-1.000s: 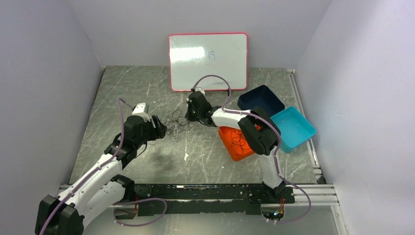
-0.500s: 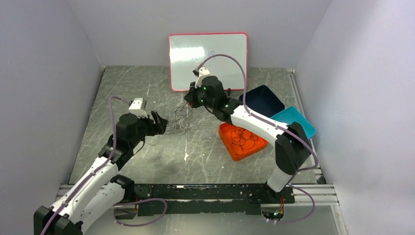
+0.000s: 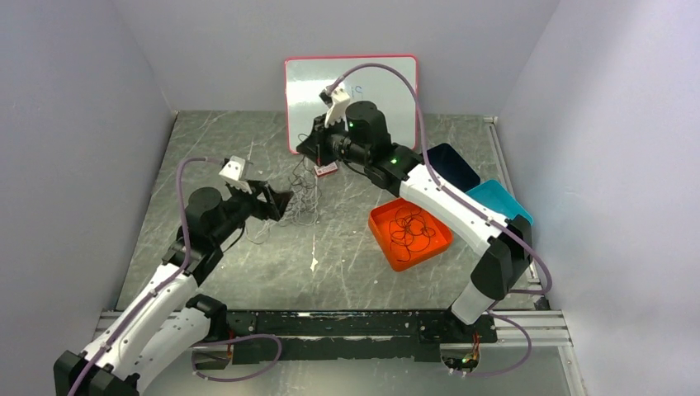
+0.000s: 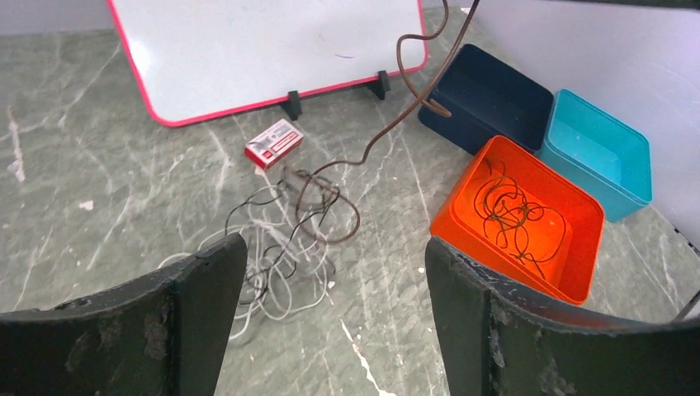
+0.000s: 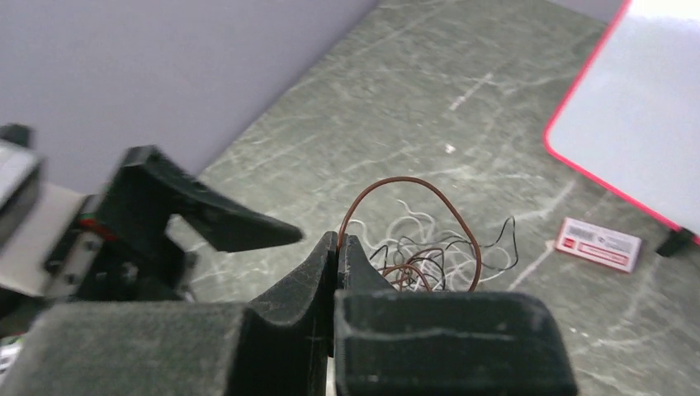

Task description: Untangle the cables

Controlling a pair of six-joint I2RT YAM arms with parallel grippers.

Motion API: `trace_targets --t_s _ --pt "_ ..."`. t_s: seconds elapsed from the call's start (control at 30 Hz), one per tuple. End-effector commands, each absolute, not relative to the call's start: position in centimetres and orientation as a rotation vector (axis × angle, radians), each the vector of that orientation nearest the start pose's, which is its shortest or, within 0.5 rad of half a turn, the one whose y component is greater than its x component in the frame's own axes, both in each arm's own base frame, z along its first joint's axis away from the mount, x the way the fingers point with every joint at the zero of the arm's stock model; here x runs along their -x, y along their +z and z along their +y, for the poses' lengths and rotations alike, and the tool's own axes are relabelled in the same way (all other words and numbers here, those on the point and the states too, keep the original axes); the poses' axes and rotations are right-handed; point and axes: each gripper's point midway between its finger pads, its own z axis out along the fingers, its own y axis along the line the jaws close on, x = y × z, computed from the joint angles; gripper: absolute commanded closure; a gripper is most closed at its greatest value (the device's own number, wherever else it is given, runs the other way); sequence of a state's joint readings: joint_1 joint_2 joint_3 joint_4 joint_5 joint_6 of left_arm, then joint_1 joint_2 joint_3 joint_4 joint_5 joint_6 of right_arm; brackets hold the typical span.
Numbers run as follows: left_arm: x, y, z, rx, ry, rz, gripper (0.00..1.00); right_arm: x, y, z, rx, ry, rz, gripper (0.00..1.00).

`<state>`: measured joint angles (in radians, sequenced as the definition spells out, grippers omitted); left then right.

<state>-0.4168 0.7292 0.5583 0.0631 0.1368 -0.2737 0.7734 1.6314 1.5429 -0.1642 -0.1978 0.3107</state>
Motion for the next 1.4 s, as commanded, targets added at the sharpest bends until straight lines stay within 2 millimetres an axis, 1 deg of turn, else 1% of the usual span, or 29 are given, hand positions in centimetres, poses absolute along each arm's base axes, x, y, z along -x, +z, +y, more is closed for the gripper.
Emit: trace_targets --t_s 0.0,0.1,0.3,0.4,0.5,0.6,0.67,0.83,0.9,0.97,1.1,1.27,1.37 --pt "-27.7 27.6 -17.7 -0.338 -0.687 1.576 0.16 -30.5 34.2 40.8 0.655 1.054 1.810 1.00" --pt "-28.3 28.1 -17.8 -0.332 -0.679 1.564 0.17 -29.5 35.7 41.4 0.678 1.102 1.788 1.00" --pt "-29.0 29.3 -18.0 -0.334 -0.673 1.541 0.19 -27.5 37.6 42.0 0.711 1.191 1.754 1.00" --pt "-29.3 29.7 -17.7 -0.314 -0.658 1.538 0.21 -27.0 38.2 42.1 0.716 1.225 1.749 1.00" --pt "-29.3 30.1 -17.1 -0.286 -0.631 1.536 0.23 -27.1 38.0 42.0 0.712 1.213 1.765 1.00" --pt "-29.2 30.0 -16.7 -0.275 -0.613 1.530 0.23 -27.1 38.2 41.9 0.699 1.213 1.768 1.00" --pt "-29.1 29.9 -16.6 -0.277 -0.612 1.525 0.24 -26.7 38.9 42.1 0.705 1.246 1.749 1.00" --pt "-29.3 29.3 -17.7 -0.321 -0.651 1.527 0.27 -25.6 40.7 42.6 0.740 1.328 1.707 1.00" --pt "-29.6 28.6 -18.2 -0.348 -0.662 1.542 0.28 -25.4 41.5 42.5 0.743 1.333 1.689 1.00" --pt "-29.9 27.3 -18.6 -0.368 -0.665 1.576 0.30 -25.3 42.7 42.2 0.735 1.331 1.662 1.00" --pt "-30.2 24.0 -19.1 -0.364 -0.685 1.654 0.37 -24.8 45.5 41.5 0.730 1.336 1.582 1.00" --pt "-30.1 20.1 -19.5 -0.318 -0.740 1.731 0.46 -24.2 48.8 40.6 0.721 1.344 1.484 1.00" --pt "-29.9 18.0 -19.6 -0.296 -0.756 1.775 0.51 -23.9 50.3 40.0 0.709 1.331 1.440 1.00"
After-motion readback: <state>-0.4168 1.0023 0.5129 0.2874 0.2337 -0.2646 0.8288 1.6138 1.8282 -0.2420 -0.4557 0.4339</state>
